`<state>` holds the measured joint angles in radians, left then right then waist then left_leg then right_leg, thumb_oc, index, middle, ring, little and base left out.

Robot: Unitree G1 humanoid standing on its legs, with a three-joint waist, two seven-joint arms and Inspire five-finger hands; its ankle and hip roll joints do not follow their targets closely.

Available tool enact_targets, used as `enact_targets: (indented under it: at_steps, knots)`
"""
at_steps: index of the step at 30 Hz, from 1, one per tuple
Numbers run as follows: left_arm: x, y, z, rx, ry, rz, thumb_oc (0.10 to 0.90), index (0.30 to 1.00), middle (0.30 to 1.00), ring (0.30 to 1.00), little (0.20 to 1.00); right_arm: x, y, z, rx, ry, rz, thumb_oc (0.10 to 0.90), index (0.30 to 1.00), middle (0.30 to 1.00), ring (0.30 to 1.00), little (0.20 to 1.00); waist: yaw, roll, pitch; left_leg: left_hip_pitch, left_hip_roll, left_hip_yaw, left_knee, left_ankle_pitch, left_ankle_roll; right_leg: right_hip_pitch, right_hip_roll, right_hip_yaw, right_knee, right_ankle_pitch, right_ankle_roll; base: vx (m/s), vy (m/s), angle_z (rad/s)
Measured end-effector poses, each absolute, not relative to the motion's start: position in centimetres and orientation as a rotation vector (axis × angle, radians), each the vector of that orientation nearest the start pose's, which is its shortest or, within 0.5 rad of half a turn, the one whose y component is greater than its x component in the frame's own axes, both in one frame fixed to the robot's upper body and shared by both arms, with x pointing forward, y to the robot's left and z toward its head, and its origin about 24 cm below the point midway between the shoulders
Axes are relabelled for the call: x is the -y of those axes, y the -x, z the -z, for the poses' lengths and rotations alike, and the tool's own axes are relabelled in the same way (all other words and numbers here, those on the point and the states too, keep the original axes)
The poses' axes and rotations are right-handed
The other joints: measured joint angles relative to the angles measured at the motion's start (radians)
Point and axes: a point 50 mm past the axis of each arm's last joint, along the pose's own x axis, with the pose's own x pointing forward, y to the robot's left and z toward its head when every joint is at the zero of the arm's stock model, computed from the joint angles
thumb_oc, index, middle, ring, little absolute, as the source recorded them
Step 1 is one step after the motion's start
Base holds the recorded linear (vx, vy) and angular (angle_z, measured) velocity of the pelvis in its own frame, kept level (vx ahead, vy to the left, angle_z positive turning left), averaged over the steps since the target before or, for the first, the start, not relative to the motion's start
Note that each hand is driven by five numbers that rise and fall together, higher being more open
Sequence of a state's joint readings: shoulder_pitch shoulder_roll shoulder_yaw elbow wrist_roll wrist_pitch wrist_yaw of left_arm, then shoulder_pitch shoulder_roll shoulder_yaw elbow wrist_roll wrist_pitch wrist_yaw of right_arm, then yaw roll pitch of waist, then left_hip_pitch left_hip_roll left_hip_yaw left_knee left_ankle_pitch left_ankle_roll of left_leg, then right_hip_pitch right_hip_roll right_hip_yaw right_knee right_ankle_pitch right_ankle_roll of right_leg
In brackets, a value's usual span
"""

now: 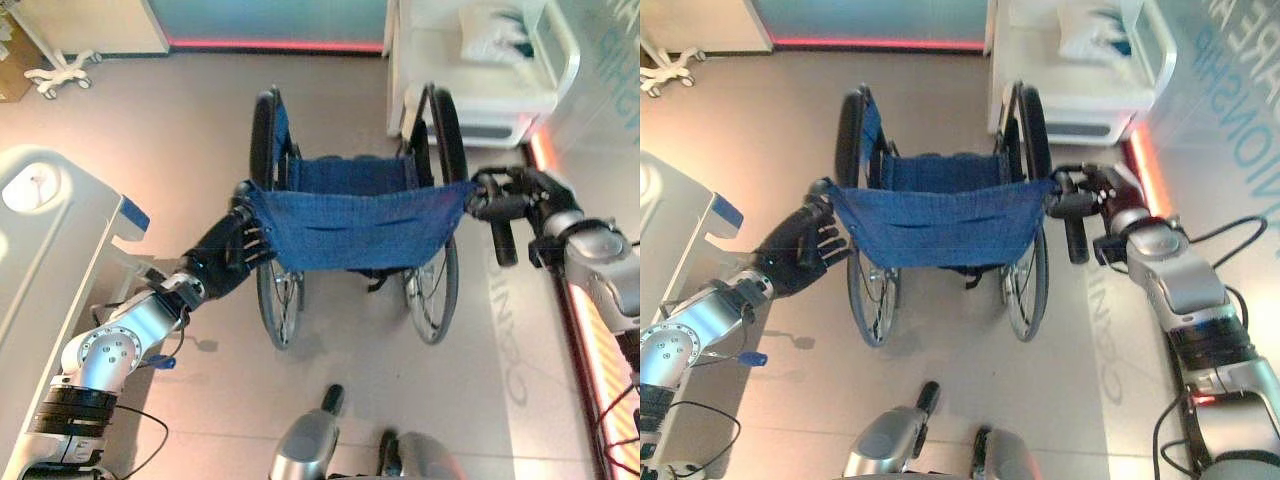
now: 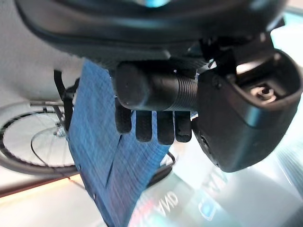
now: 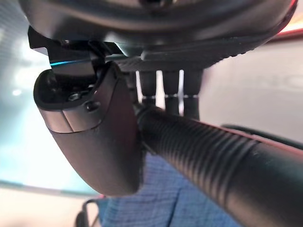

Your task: Push the wheelchair next to the bed

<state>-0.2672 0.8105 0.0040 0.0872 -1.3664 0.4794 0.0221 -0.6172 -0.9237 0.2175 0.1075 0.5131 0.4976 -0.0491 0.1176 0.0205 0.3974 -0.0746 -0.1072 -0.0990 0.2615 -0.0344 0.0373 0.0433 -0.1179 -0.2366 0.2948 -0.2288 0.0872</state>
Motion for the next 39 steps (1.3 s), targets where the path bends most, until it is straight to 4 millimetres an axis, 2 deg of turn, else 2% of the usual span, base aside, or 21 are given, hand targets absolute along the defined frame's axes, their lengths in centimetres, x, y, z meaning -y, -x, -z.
enact_targets:
  at_steps: [1, 2, 3, 6, 8, 9, 11, 12, 13, 14, 16, 17, 19, 25, 28, 31, 32, 34, 36, 37, 39]
  knots:
    - [-25.5, -29.1, -11.6, -0.303, 0.541, 0.165, 0.400, 0.300, 0.300, 0.300, 0.300, 26.3, -33.3, -19.3, -0.110, 0.482, 0.037, 0.400, 0.300, 0.300, 0.300, 0.300, -0.017, -0.017, 0.019, 0.027, -0.053, 0.082, 0.115, -0.049, 0.042, -0.024, -0.057, -0.004, 0.197, -0.051, -0.001, 0.62, -0.226, 0.79]
    - [-25.3, -28.8, -11.5, -0.324, 0.510, 0.181, 0.400, 0.300, 0.300, 0.300, 0.300, 26.7, -32.8, -19.0, -0.123, 0.499, 0.036, 0.400, 0.300, 0.300, 0.300, 0.300, -0.050, 0.014, 0.006, 0.091, -0.058, -0.014, 0.063, -0.139, 0.105, -0.134, -0.059, 0.019, 0.471, -0.064, 0.014, 0.65, -0.242, 0.68]
    - [-25.5, -28.7, -11.6, -0.324, 0.504, 0.182, 0.400, 0.300, 0.300, 0.300, 0.300, 26.6, -32.7, -18.8, -0.120, 0.480, 0.033, 0.400, 0.300, 0.300, 0.300, 0.300, -0.055, -0.011, 0.007, 0.101, -0.084, -0.062, 0.068, -0.130, 0.100, -0.174, -0.064, 0.085, 0.485, -0.090, 0.006, 0.60, -0.213, 0.74]
    - [-25.4, -28.7, -11.6, -0.312, 0.524, 0.172, 0.400, 0.300, 0.300, 0.300, 0.300, 26.7, -32.4, -19.5, -0.124, 0.496, 0.017, 0.400, 0.300, 0.300, 0.300, 0.300, -0.091, 0.013, 0.013, 0.143, -0.066, -0.254, 0.050, -0.141, 0.078, -0.323, 0.008, 0.156, 0.256, -0.061, 0.028, 0.53, -0.217, 0.63]
    - [-25.6, -28.8, -11.6, -0.309, 0.526, 0.167, 0.400, 0.300, 0.300, 0.300, 0.300, 26.6, -32.4, -18.9, -0.168, 0.494, 0.008, 0.400, 0.300, 0.300, 0.300, 0.300, -0.113, -0.002, 0.009, 0.177, -0.039, -0.314, 0.045, -0.175, 0.021, -0.308, 0.045, 0.169, 0.037, 0.053, 0.042, 0.61, -0.252, 1.02]
    - [-25.6, -28.7, -11.6, -0.308, 0.522, 0.165, 0.400, 0.300, 0.300, 0.300, 0.300, 26.7, -32.3, -18.6, -0.197, 0.473, 0.002, 0.400, 0.300, 0.300, 0.300, 0.300, -0.128, -0.034, -0.007, 0.177, -0.041, -0.301, 0.069, -0.210, -0.009, -0.265, 0.034, 0.170, -0.001, 0.085, 0.038, 0.46, -0.199, 1.21]
    - [-25.6, -28.7, -12.1, -0.290, 0.517, 0.173, 0.400, 0.300, 0.300, 0.300, 0.300, 27.0, -32.2, -18.9, -0.206, 0.474, -0.008, 0.400, 0.300, 0.300, 0.300, 0.300, -0.150, -0.050, -0.016, 0.159, 0.008, -0.205, 0.129, -0.275, 0.004, -0.245, 0.043, 0.137, 0.044, 0.150, -0.017, 0.43, -0.234, 1.09]
    - [-25.8, -28.4, -12.4, -0.272, 0.520, 0.172, 0.400, 0.300, 0.300, 0.300, 0.300, 26.9, -32.2, -19.2, -0.199, 0.472, -0.011, 0.400, 0.300, 0.300, 0.300, 0.300, -0.143, -0.052, -0.017, 0.113, 0.032, -0.153, 0.266, -0.318, -0.057, -0.256, 0.053, 0.101, 0.096, 0.147, -0.075, 0.50, -0.302, 0.75]
    - [-25.8, -28.2, -12.5, -0.261, 0.531, 0.172, 0.400, 0.300, 0.300, 0.300, 0.300, 26.9, -32.3, -19.4, -0.194, 0.469, -0.014, 0.400, 0.300, 0.300, 0.300, 0.300, -0.142, -0.048, -0.018, 0.064, 0.044, -0.135, 0.361, -0.318, -0.074, -0.250, 0.065, 0.081, 0.099, 0.138, -0.101, 0.41, -0.254, 0.21]
    - [-25.8, -28.0, -12.6, -0.245, 0.550, 0.176, 0.400, 0.300, 0.300, 0.300, 0.300, 26.9, -32.4, -19.8, -0.186, 0.467, -0.022, 0.400, 0.300, 0.300, 0.300, 0.300, -0.102, -0.043, -0.017, -0.067, 0.044, -0.118, 0.599, -0.220, -0.168, -0.243, 0.110, 0.079, 0.096, 0.114, -0.131, 0.41, -0.225, -0.08]
    - [-25.4, -27.9, -12.1, -0.245, 0.581, 0.183, 0.400, 0.300, 0.300, 0.300, 0.300, 26.9, -32.5, -19.5, -0.203, 0.474, -0.031, 0.400, 0.300, 0.300, 0.300, 0.300, -0.048, -0.042, -0.017, -0.227, 0.014, -0.124, 0.867, -0.085, -0.186, -0.191, 0.136, 0.061, 0.075, 0.098, -0.175, 0.35, -0.167, -0.20]
    - [-25.3, -27.8, -11.7, -0.254, 0.590, 0.179, 0.400, 0.300, 0.300, 0.300, 0.300, 26.9, -32.6, -19.5, -0.213, 0.487, -0.033, 0.400, 0.300, 0.300, 0.300, 0.300, -0.038, -0.044, -0.017, -0.261, 0.000, -0.123, 0.896, -0.087, -0.182, -0.164, 0.140, 0.056, 0.056, 0.101, -0.171, 0.35, -0.144, -0.01]
    - [-25.5, -27.2, -10.8, -0.285, 0.591, 0.159, 0.400, 0.300, 0.300, 0.300, 0.300, 26.5, -33.1, -19.2, -0.236, 0.515, -0.044, 0.400, 0.300, 0.300, 0.300, 0.300, -0.022, -0.047, -0.015, -0.303, -0.034, -0.101, 0.829, -0.088, -0.181, -0.078, 0.146, 0.049, -0.013, 0.098, -0.180, 0.34, -0.109, 0.09]
    - [-26.0, -26.8, -10.1, -0.304, 0.601, 0.137, 0.400, 0.300, 0.300, 0.300, 0.300, 25.1, -34.8, -19.4, -0.260, 0.547, -0.066, 0.400, 0.300, 0.300, 0.300, 0.300, 0.024, -0.052, -0.017, -0.249, 0.015, 0.030, 0.196, -0.048, -0.150, 0.139, 0.200, 0.018, -0.206, 0.076, -0.205, 0.45, -0.050, 0.12]
    - [-26.1, -26.9, -10.2, -0.280, 0.607, 0.144, 0.400, 0.300, 0.300, 0.300, 0.300, 25.0, -35.2, -19.5, -0.259, 0.546, -0.060, 0.400, 0.300, 0.300, 0.300, 0.300, 0.042, -0.054, -0.020, -0.270, 0.052, 0.248, -0.005, 0.001, -0.132, 0.250, 0.237, -0.029, -0.292, 0.046, -0.216, 0.52, -0.050, 0.16]
    - [-26.3, -26.9, -10.4, -0.273, 0.597, 0.144, 0.400, 0.300, 0.300, 0.300, 0.300, 24.9, -35.3, -19.4, -0.260, 0.542, -0.065, 0.400, 0.300, 0.300, 0.300, 0.300, 0.085, -0.078, -0.045, -0.261, 0.047, 0.426, -0.002, 0.015, -0.096, 0.327, 0.245, -0.093, -0.327, -0.022, -0.192, 0.55, -0.055, -0.10]
    - [-26.3, -26.9, -10.4, -0.272, 0.596, 0.142, 0.400, 0.300, 0.300, 0.300, 0.300, 24.8, -35.3, -19.3, -0.264, 0.539, -0.069, 0.400, 0.300, 0.300, 0.300, 0.300, 0.092, -0.080, -0.054, -0.219, 0.024, 0.451, -0.013, 0.020, -0.037, 0.358, 0.255, -0.106, -0.311, -0.049, -0.154, 0.54, -0.074, 0.22]
    - [-26.8, -27.0, -11.1, -0.263, 0.564, 0.140, 0.400, 0.300, 0.300, 0.300, 0.300, 24.5, -35.6, -18.3, -0.287, 0.521, -0.075, 0.400, 0.300, 0.300, 0.300, 0.300, 0.102, -0.090, -0.084, -0.145, -0.021, 0.317, -0.082, 0.098, 0.150, 0.353, 0.292, -0.098, -0.187, -0.071, -0.123, 0.46, -0.066, 0.25]
    - [-27.1, -27.1, -11.9, -0.250, 0.533, 0.139, 0.400, 0.300, 0.300, 0.300, 0.300, 24.4, -35.8, -17.6, -0.310, 0.500, -0.079, 0.400, 0.300, 0.300, 0.300, 0.300, 0.129, -0.130, -0.111, -0.140, -0.020, 0.297, -0.079, 0.136, 0.160, 0.296, 0.277, -0.105, -0.046, -0.078, -0.092, 0.38, -0.026, 0.12]
    - [-27.4, -27.2, -12.3, -0.239, 0.525, 0.135, 0.400, 0.300, 0.300, 0.300, 0.300, 24.2, -35.9, -17.2, -0.322, 0.487, -0.085, 0.400, 0.300, 0.300, 0.300, 0.300, 0.131, -0.168, -0.120, -0.128, -0.036, 0.283, -0.061, 0.101, 0.154, 0.252, 0.241, -0.104, 0.095, -0.083, -0.046, 0.47, -0.077, 0.36]
    - [-27.5, -27.4, -12.5, -0.235, 0.518, 0.123, 0.400, 0.300, 0.300, 0.300, 0.300, 24.2, -35.9, -17.3, -0.312, 0.483, -0.082, 0.400, 0.300, 0.300, 0.300, 0.300, 0.117, -0.186, -0.121, -0.111, -0.086, 0.212, -0.003, 0.040, 0.155, 0.136, 0.195, -0.049, 0.416, 0.003, 0.153, 0.39, -0.085, 0.57]
